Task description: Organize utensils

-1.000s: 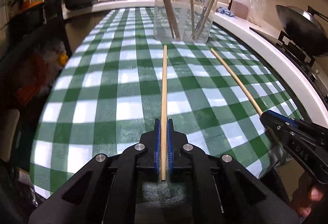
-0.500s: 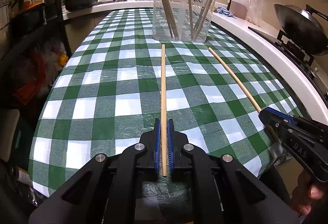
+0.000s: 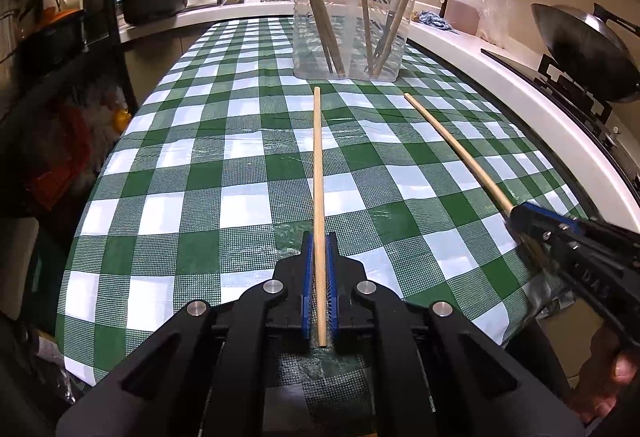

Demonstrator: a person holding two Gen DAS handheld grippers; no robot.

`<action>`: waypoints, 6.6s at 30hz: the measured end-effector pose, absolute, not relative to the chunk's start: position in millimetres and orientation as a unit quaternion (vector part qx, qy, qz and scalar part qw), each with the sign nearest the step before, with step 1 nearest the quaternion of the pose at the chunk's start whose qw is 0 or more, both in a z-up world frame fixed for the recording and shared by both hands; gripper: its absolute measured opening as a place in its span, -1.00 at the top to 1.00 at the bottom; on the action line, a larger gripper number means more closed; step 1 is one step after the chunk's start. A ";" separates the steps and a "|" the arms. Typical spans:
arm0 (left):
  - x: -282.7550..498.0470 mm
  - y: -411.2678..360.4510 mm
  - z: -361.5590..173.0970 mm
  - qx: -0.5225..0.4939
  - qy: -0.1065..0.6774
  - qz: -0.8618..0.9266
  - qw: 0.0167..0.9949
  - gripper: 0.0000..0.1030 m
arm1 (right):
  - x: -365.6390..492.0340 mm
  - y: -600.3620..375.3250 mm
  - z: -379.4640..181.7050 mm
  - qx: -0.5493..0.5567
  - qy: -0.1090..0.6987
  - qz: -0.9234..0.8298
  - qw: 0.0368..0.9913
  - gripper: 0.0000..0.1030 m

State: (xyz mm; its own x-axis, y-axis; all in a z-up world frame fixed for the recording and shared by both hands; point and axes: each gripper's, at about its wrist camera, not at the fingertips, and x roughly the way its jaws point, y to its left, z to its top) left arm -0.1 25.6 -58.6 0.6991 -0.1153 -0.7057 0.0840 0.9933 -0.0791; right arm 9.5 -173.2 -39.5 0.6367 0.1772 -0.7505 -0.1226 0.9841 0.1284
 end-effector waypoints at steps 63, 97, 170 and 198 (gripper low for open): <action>70.7 79.2 182.8 -0.060 0.226 -0.109 0.966 0.89 | 92.4 -173.2 204.9 0.019 0.293 0.160 0.943 0.89; 188.2 55.2 183.7 -0.066 0.221 -0.113 0.967 0.52 | 211.6 -153.2 203.0 -0.024 0.303 0.148 0.941 0.30; 72.5 45.6 56.3 -0.039 0.255 -0.022 0.966 -0.85 | 87.7 -192.4 91.3 -0.013 0.278 0.022 0.960 -0.90; 75.8 46.2 61.1 -0.034 0.249 -0.026 0.968 -0.85 | 88.5 -193.2 93.6 -0.013 0.276 0.022 0.961 -0.90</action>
